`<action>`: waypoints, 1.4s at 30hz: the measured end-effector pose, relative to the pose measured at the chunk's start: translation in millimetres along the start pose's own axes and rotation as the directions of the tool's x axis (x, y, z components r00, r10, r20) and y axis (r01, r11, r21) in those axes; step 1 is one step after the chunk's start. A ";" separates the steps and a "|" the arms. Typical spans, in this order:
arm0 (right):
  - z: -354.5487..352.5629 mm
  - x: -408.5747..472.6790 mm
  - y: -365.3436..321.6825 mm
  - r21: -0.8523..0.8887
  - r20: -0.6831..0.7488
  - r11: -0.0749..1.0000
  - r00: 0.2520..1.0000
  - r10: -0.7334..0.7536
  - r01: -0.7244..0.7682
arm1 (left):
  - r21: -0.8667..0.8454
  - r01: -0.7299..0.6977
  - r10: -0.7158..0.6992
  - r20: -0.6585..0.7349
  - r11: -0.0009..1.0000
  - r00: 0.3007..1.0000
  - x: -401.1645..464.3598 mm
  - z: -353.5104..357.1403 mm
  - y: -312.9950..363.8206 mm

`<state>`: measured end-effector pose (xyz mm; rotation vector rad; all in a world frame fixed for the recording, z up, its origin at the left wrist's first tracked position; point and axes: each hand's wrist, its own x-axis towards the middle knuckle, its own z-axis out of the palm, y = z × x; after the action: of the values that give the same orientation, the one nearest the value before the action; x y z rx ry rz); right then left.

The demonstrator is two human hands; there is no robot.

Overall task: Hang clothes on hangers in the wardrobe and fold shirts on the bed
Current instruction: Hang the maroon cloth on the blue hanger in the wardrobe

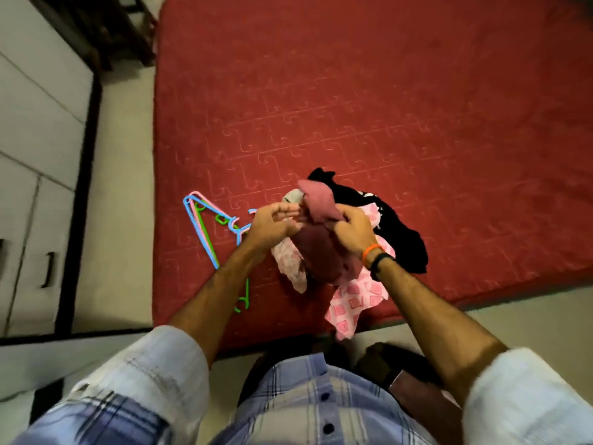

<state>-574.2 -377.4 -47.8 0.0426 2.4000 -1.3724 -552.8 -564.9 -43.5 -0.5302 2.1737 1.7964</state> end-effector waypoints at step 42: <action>345.2 -155.4 -215.6 0.208 0.836 0.945 0.455 -0.306 0.252 | -0.358 -0.323 -0.242 -0.906 0.876 0.346 -329.3 -284.0 -103.4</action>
<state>-369.5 -755.1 25.3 -0.8776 1.5064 -1.1521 -205.2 -825.3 62.3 -2.1774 2.1948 2.4256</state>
